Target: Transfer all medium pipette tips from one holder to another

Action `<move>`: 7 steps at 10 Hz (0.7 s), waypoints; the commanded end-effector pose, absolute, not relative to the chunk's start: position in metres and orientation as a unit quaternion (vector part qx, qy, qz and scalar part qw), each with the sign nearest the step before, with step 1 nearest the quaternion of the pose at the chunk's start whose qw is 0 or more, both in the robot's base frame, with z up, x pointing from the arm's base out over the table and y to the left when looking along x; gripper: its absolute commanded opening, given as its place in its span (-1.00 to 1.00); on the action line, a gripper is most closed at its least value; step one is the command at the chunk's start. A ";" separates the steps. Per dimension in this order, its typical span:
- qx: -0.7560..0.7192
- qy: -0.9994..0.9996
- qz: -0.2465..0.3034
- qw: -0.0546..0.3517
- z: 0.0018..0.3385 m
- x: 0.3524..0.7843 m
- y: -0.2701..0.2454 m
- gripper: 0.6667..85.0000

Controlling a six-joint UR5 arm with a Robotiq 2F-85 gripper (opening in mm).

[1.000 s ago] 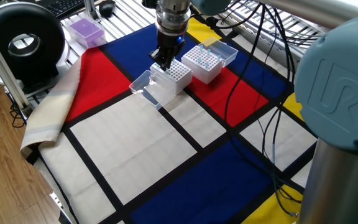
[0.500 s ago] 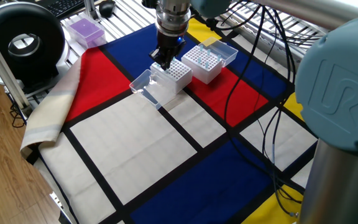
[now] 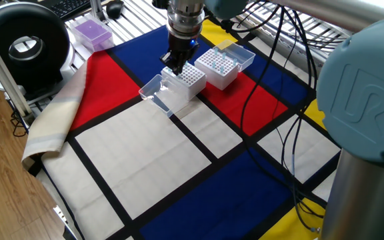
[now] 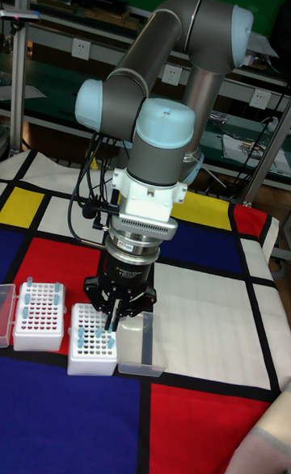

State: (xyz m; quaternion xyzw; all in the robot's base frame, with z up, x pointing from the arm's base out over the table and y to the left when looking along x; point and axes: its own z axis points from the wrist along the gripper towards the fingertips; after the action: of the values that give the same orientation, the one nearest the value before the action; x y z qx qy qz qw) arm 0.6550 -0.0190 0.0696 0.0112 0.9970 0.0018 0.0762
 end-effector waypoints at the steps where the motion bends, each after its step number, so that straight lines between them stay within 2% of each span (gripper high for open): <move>1: 0.021 0.997 0.004 0.074 0.080 0.655 -0.020 -0.83; 7: 0.025 0.998 0.006 0.054 0.118 0.650 -0.026 -0.84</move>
State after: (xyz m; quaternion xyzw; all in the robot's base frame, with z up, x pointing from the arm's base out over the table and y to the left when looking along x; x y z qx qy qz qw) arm 0.6517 -0.0241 0.1018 0.0207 0.9980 -0.0007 0.0597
